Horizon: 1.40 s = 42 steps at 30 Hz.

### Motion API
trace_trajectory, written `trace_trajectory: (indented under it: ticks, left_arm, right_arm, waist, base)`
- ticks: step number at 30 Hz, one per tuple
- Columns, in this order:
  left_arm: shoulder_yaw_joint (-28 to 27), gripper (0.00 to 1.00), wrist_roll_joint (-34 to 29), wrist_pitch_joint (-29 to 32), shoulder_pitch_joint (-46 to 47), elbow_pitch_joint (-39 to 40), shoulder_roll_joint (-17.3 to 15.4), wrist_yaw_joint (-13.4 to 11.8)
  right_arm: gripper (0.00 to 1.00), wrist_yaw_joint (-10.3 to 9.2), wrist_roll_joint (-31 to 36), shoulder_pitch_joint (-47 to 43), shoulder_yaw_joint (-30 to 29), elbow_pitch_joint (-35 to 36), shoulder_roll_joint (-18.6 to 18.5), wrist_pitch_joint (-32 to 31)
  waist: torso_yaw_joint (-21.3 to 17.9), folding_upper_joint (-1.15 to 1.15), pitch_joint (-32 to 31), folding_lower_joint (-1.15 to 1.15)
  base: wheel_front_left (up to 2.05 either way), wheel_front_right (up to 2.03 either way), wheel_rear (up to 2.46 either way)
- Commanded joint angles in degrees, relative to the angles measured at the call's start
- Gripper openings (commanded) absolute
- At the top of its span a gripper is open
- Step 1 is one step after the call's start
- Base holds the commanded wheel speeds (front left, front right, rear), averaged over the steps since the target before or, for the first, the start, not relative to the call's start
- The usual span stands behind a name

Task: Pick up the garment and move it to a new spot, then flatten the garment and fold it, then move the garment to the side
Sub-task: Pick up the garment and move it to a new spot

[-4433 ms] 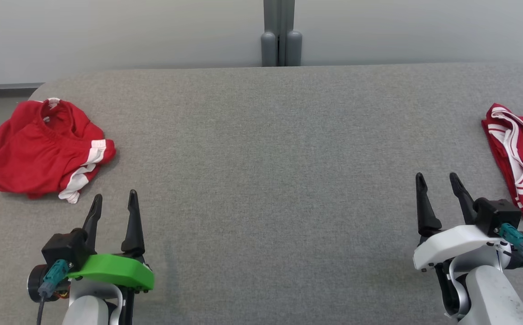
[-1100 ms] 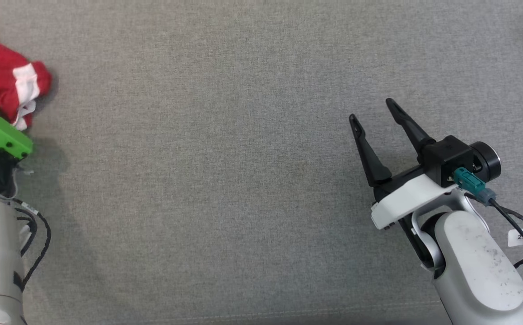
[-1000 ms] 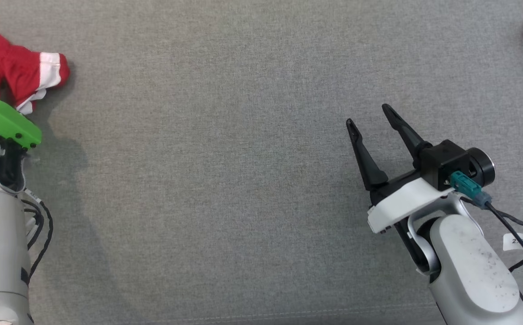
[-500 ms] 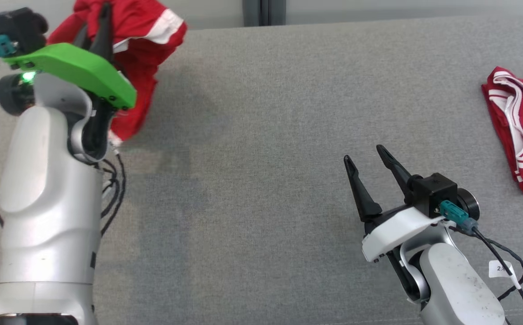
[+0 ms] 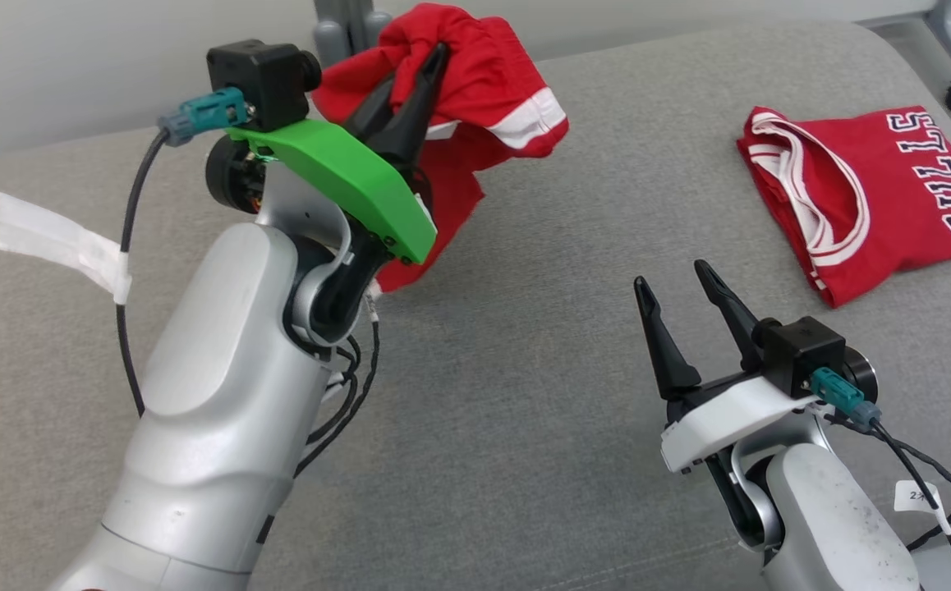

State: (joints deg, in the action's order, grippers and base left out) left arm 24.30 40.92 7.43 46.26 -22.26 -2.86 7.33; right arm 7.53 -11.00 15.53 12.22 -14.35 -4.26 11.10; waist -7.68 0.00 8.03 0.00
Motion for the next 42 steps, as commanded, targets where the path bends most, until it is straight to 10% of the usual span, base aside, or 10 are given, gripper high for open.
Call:
trace_trajectory:
  ticks: [1, 15, 18, 29, 42]
  left_arm:
    - [1.10, 0.00, 1.66, -0.87, -1.07, 0.23, -0.17, 0.01]
    - [5.74, 0.04, 2.45, -7.18, -6.80, -16.37, -1.56, -3.81]
    - [6.15, 1.00, 1.79, -9.32, -7.76, -20.21, -1.78, -3.47]
    - [4.01, 1.00, 1.40, -20.77, -11.82, -20.56, -3.58, -2.86]
    - [-8.88, 1.00, -12.08, -22.53, -28.96, 2.25, -5.23, -6.35]
  right_arm:
    - [1.00, -0.07, -0.20, -0.16, -0.29, 0.32, 0.21, 0.30]
    - [1.00, -0.07, -0.16, 0.70, -2.23, -0.58, 1.05, 1.80]
    - [1.00, -0.07, -0.20, 0.87, -2.18, -1.16, 1.10, 1.94]
    - [1.00, -0.07, 0.22, -1.78, -4.99, -1.42, 1.09, 1.71]
    - [1.00, -0.07, 1.86, -7.00, -12.22, 1.75, -0.57, -0.23]
  waist:
    - [-4.73, 0.00, 2.63, 0.00]
    - [-6.16, 0.00, 6.54, 0.00]
    - [-5.31, 0.00, 5.58, 0.00]
    - [-1.21, 0.00, 0.28, 0.00]
    - [5.95, 0.00, -4.06, 0.00]
  base:
    - [0.00, 0.00, 0.00]
    - [0.00, 0.00, 0.00]
    - [0.00, 0.00, 0.00]
    - [0.00, 0.00, 0.00]
    - [0.00, 0.00, 0.00]
